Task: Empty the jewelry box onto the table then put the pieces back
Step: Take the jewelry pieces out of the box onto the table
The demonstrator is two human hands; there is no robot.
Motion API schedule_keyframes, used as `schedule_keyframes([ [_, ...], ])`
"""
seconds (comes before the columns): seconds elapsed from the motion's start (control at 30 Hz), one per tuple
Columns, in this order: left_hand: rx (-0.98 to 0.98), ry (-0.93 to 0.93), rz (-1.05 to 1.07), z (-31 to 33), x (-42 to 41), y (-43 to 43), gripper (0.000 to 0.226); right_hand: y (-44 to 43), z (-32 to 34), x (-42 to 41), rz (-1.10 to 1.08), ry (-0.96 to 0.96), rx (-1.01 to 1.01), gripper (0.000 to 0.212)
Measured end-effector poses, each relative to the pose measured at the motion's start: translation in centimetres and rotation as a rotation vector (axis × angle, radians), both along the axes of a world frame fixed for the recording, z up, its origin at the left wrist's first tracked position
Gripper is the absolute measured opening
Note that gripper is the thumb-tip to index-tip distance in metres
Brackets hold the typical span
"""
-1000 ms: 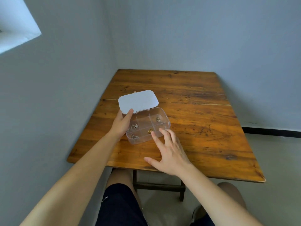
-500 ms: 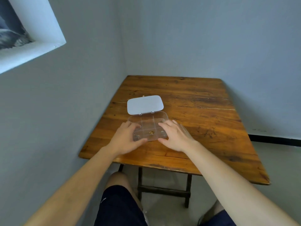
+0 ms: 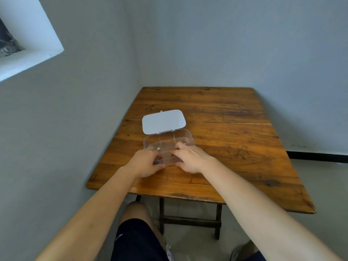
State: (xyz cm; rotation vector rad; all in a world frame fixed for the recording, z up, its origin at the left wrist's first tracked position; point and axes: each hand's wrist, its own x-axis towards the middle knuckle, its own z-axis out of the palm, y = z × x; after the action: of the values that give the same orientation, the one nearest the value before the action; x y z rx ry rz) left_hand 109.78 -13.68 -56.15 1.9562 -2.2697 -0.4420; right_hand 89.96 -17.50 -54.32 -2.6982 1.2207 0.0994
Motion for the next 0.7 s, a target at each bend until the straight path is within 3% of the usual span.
schedule_keyframes([
  [0.13,-0.001,-0.010,0.000,0.2,0.3,0.0,0.029,-0.2,-0.1,0.6,0.028,0.078,-0.017,0.060],
  [0.23,-0.004,-0.001,0.004,0.6,0.4,0.1,0.020,-0.4,0.2,1.1,0.025,0.088,-0.004,0.047],
  [0.33,-0.003,0.039,-0.002,0.6,-0.1,0.2,0.014,-0.4,0.3,0.7,-0.011,0.023,0.045,0.034],
  [0.53,-0.008,0.133,0.014,0.1,-0.1,0.6,0.009,-0.1,-0.2,0.8,-0.081,-0.097,0.104,0.030],
  [0.7,0.009,0.366,0.088,0.4,0.3,0.8,0.017,0.4,-0.7,0.5,-0.180,-0.283,0.139,0.026],
])
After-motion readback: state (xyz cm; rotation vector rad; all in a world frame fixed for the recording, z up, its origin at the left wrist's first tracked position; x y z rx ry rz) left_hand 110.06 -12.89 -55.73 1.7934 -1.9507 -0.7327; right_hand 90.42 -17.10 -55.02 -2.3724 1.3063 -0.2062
